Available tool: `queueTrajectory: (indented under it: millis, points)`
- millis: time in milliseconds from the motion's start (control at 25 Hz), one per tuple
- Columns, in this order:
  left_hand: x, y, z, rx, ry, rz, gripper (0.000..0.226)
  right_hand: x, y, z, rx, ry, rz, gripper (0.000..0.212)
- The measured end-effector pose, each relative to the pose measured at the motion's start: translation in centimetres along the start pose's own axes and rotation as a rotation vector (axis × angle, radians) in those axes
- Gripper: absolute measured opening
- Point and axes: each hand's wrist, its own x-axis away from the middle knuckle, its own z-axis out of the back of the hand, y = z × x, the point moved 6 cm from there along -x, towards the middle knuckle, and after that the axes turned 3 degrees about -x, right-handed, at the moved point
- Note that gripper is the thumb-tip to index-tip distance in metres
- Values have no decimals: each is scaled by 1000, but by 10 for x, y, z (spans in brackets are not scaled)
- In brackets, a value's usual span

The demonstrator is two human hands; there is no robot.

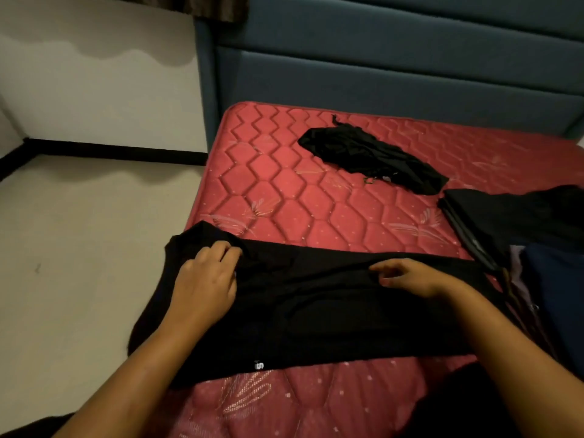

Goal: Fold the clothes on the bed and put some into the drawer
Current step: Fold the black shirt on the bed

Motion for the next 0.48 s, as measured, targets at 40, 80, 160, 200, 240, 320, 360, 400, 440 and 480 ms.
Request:
queueTrajectory:
  millis: [40, 80, 160, 200, 240, 320, 360, 400, 440, 480]
  points:
    - [2, 24, -2, 18, -3, -84, 40, 10, 40, 28, 50, 104, -131, 37]
    - [6, 52, -5, 28, -4, -171, 37, 23, 78, 52, 78, 210, -265, 40]
    - [16, 109, -13, 47, -11, -321, 36, 45, 130, 78, 108, 310, -462, 51]
    - [17, 135, -20, 56, -29, -367, 37, 49, 142, 81, 121, 308, -496, 57]
    - [13, 159, -30, 67, -58, -383, 37, 47, 147, 82, 136, 300, -488, 60]
    - [-2, 194, -52, 92, -96, -354, 35, 39, 136, 81, 206, 326, -408, 52]
    - [-13, 207, -62, 92, -111, -328, 35, 36, 127, 81, 235, 342, -374, 46]
    - [-22, 215, -72, 80, -143, -297, 38, 31, 119, 80, 255, 333, -342, 41]
    - [-29, 221, -82, 57, -182, -266, 43, 28, 116, 77, 265, 293, -335, 37]
    - [-34, 225, -89, 34, -212, -235, 45, 24, 117, 72, 262, 246, -342, 34]
